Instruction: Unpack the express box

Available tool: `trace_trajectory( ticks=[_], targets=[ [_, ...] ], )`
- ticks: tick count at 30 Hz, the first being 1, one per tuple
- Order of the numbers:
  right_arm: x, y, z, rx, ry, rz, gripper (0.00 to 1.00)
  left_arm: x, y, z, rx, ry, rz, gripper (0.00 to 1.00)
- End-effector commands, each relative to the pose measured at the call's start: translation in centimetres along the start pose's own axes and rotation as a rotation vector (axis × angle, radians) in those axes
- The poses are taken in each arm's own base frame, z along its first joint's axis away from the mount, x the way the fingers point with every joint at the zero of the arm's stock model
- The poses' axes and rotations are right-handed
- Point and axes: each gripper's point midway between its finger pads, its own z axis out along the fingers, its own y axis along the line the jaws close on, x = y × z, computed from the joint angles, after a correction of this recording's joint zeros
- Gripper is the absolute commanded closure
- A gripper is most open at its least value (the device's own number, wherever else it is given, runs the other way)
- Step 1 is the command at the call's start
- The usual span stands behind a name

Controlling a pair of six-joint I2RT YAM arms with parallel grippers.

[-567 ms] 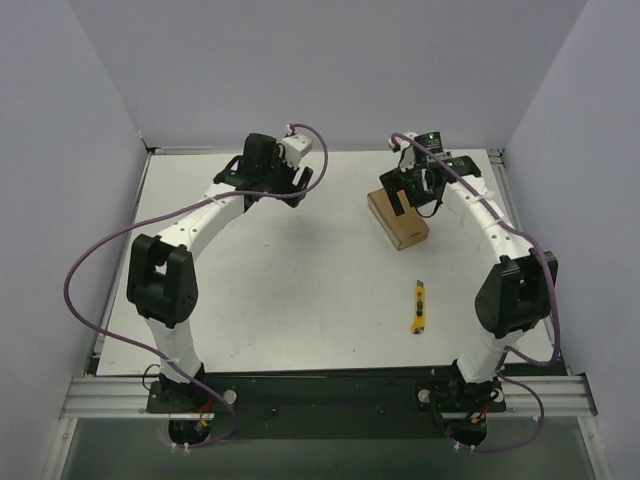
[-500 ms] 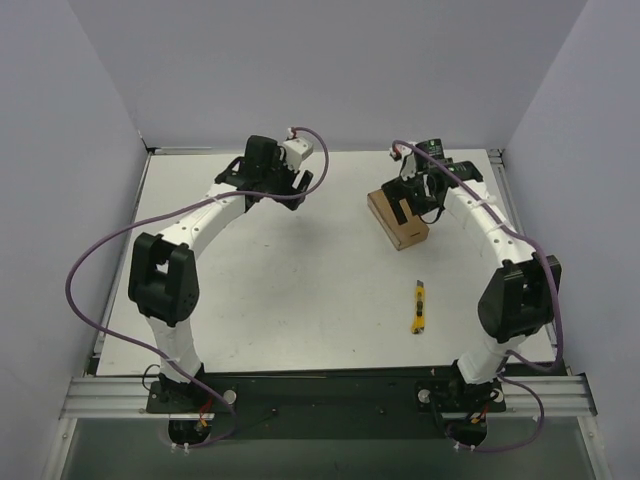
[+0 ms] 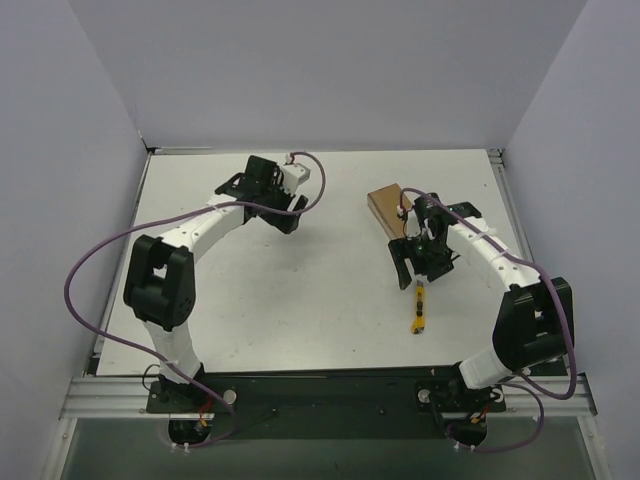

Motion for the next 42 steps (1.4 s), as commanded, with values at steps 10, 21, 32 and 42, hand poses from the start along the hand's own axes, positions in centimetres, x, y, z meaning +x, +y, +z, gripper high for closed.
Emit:
trace_trajectory(
  ticks=[10,21,32,42],
  targets=[
    [6.7,0.0,4.6,0.07,0.236,0.226,0.42,3.6,1.9,-3.8,-0.194,0.093,-0.1,0.18],
    [8.2,0.2,5.8,0.126,0.333,0.246,0.47,4.6,2.9,-5.1,-0.267,0.098,-0.07,0.19],
    [9.7,0.3,6.8,0.104,0.472,0.214,0.56,5.7,2.3,-6.3,-0.295,0.106,0.004,0.18],
    [2.0,4.5,7.7,0.033,0.349,-0.222,1.0,5.6,-1.0,-8.1,-0.147,0.094,0.14,0.18]
  ],
)
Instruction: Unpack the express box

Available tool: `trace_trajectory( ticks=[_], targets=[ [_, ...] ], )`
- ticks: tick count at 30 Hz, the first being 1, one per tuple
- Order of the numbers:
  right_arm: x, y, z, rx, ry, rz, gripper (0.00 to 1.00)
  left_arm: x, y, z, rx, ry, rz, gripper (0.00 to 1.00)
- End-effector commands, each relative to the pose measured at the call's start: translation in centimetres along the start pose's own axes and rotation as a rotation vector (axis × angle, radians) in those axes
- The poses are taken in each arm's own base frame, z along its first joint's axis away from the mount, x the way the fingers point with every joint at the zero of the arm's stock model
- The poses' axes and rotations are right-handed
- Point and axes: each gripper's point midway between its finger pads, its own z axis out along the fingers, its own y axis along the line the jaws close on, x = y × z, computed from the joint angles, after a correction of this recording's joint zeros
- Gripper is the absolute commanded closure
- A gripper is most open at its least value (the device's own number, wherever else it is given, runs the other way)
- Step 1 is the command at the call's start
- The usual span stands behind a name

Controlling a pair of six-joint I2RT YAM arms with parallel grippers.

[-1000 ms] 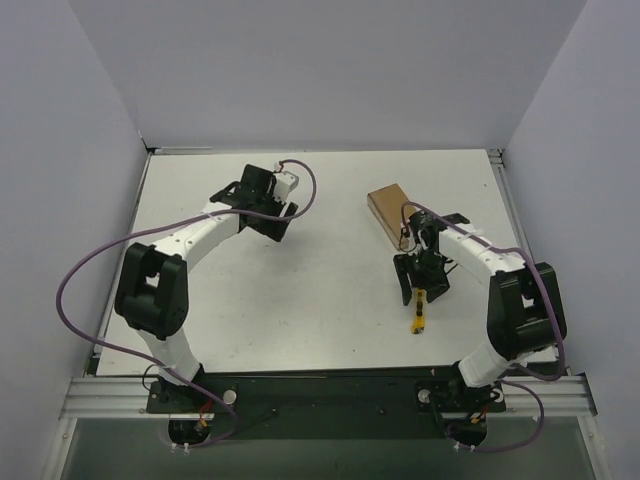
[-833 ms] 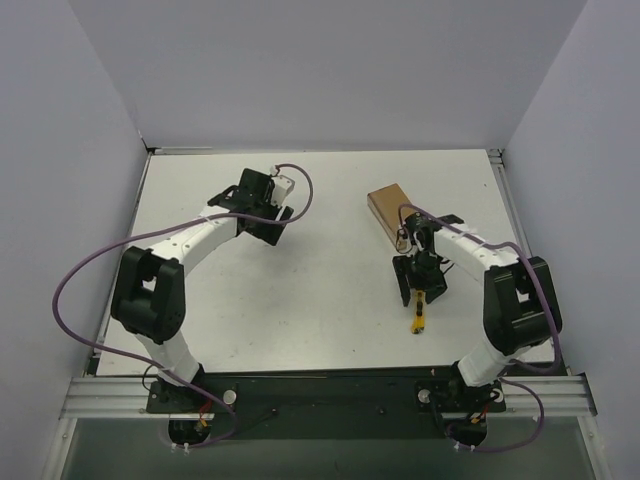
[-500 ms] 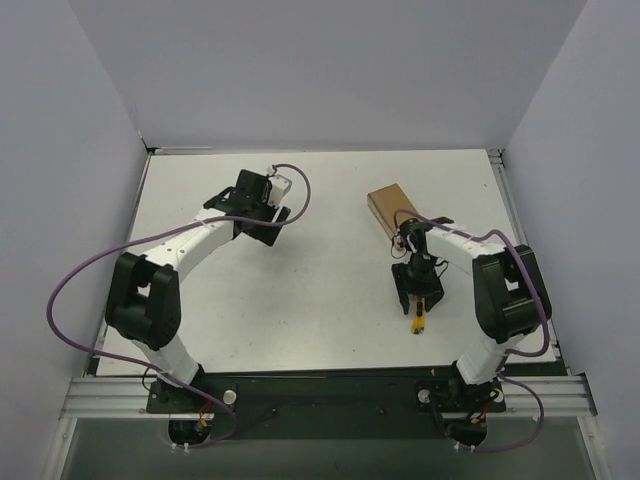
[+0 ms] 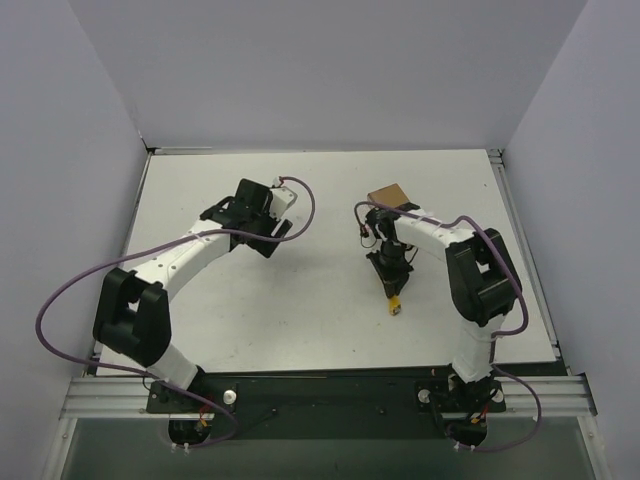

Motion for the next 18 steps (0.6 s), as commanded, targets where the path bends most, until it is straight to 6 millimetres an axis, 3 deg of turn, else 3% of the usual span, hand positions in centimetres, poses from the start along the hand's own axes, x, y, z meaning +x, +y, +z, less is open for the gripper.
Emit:
trace_trajectory(
  ticks=[1,5,11,14,18],
  targets=[
    [-0.7,1.3,-1.2,0.004,0.021,-0.213,1.0,-1.7,-1.8,-2.9,0.117,-0.096,0.106,0.18],
    [-2.1,1.7,-3.4,-0.034,-0.072,-0.363,1.0,-2.6,-4.1,-4.0,0.295,-0.173,0.153,0.18],
    [-5.7,1.9,-4.2,-0.042,-0.19,-0.55,1.0,-4.2,-4.2,-3.3,0.331,-0.197,0.072,0.18],
    [-6.1,1.3,-4.4,-0.018,-0.187,-0.533,1.0,-4.7,-3.6,-3.4,0.338,-0.221,0.036,0.18],
    [-7.5,-0.2,-7.1,-0.031,-0.26,-0.391,0.95,-4.4,-4.4,-2.3,0.394,-0.21,0.076,0.18]
  ],
)
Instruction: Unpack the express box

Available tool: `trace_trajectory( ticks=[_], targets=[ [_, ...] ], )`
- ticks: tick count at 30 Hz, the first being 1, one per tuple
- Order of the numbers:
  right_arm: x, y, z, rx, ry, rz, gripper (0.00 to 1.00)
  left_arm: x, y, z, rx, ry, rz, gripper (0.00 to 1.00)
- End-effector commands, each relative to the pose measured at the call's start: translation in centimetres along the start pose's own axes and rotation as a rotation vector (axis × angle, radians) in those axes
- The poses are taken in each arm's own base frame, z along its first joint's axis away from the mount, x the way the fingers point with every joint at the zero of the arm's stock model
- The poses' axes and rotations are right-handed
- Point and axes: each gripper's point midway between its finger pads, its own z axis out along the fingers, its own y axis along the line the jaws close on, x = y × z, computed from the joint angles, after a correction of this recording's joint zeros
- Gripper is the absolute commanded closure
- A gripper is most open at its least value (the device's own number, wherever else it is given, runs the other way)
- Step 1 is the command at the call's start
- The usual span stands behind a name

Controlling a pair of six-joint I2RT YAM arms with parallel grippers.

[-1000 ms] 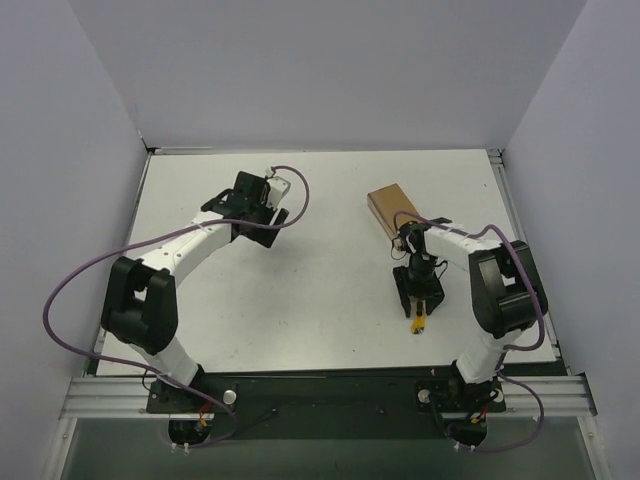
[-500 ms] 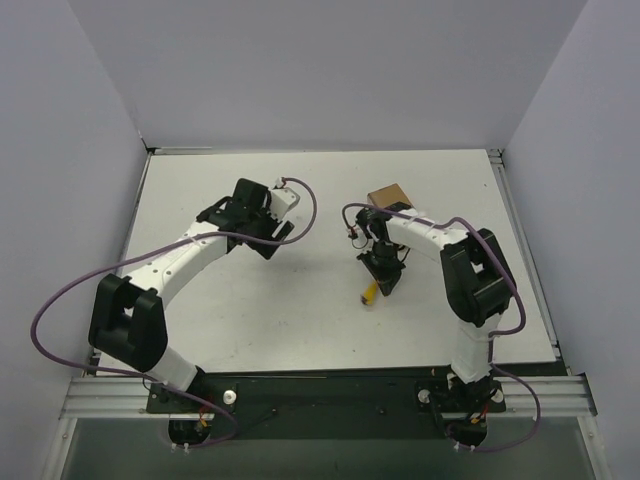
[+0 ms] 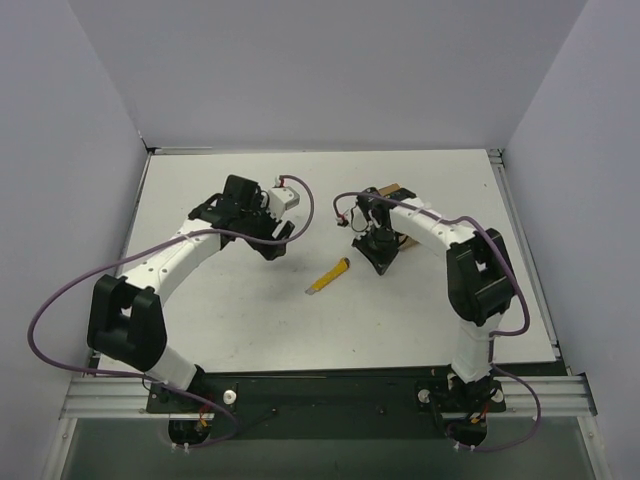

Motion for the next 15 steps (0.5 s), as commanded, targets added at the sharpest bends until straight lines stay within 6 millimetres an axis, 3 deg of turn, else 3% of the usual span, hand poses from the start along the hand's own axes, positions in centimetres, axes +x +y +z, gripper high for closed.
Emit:
trace_trajectory(
  ticks=[1,3,4,5,6,7,9,15],
  targets=[
    [-1.5,-2.4,-4.1,0.008,-0.105,0.1,0.79,-2.4,-0.1,0.5,0.062,-0.058,0.026,0.18],
    [-3.0,-2.5,-5.9,-0.02,-0.189,0.047,0.6,-1.6,0.4,1.3,0.069,-0.019,-0.012,0.19],
    [-4.1,-1.5,-6.7,-0.092,-0.267,-0.079,0.37,-1.2,0.3,1.4,0.081,-0.004,-0.049,0.19],
    [-4.6,-1.3,-7.0,-0.106,-0.305,-0.169,0.21,-0.6,0.8,1.4,0.076,0.006,-0.086,0.19],
    [-4.7,-0.9,-6.7,-0.126,-0.332,-0.24,0.07,-0.4,0.9,1.3,0.077,0.008,-0.11,0.19],
    [-6.0,-0.8,-7.0,-0.125,-0.405,-0.367,0.01,-0.2,1.2,1.2,0.07,0.005,-0.144,0.19],
    [-6.7,-0.3,-6.4,-0.126,-0.431,-0.469,0.01,0.3,2.4,0.4,0.035,-0.008,-0.178,0.19],
    [-8.4,2.2,-2.0,-0.142,-0.412,-0.812,0.21,1.6,4.3,-2.5,-0.083,-0.018,-0.195,0.2]
  ],
)
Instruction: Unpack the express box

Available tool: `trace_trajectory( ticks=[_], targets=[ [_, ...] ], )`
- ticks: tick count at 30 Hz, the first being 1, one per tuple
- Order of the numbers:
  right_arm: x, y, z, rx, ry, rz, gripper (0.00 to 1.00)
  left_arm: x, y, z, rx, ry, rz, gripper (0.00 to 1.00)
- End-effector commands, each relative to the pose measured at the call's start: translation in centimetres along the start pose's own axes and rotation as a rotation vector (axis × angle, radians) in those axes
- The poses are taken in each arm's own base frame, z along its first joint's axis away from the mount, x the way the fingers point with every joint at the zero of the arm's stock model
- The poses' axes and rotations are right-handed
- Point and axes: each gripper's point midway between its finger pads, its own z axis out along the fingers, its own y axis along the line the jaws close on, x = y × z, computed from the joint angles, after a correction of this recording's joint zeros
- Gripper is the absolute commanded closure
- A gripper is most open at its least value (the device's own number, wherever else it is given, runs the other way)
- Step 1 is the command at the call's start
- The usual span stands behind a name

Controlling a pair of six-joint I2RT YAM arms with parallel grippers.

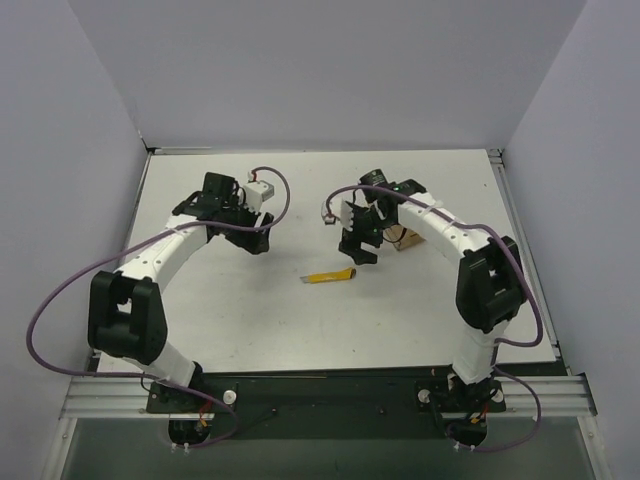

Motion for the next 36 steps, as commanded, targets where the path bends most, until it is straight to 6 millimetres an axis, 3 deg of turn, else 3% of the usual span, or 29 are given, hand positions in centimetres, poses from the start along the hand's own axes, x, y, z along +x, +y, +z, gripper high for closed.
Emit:
trace_trajectory(
  ticks=[1,5,12,21,27,28,29,32,36],
  targets=[
    [-0.4,2.6,4.6,-0.141,-0.033,-0.29,0.23,-0.8,0.5,-3.5,-0.083,-0.066,0.018,0.19],
    [-0.3,4.3,6.6,-0.195,-0.038,-0.336,0.29,0.0,-0.2,-4.8,-0.116,-0.068,0.067,0.19],
    [0.1,6.1,9.4,-0.19,0.027,-0.355,0.4,1.6,-1.8,-5.2,-0.092,-0.053,0.084,0.18],
    [0.9,5.9,10.4,-0.165,0.105,-0.385,0.46,1.5,-3.2,-5.5,-0.07,-0.062,0.149,0.19],
    [3.5,6.2,9.8,-0.17,0.204,-0.374,0.48,0.7,-3.1,-6.0,-0.067,-0.096,0.15,0.19],
    [3.8,6.3,9.8,-0.178,0.211,-0.375,0.52,0.6,-3.2,-6.0,-0.064,-0.098,0.149,0.19],
    [4.1,6.6,9.8,-0.188,0.22,-0.389,0.65,0.4,-3.4,-6.0,-0.049,-0.11,0.153,0.18],
    [4.2,6.6,9.7,-0.19,0.237,-0.392,0.88,0.0,-3.5,-6.3,-0.038,-0.13,0.143,0.19],
    [3.0,5.2,7.7,-0.159,0.185,-0.218,0.99,-0.8,-4.8,-6.7,0.011,-0.223,0.205,0.19]
  ],
)
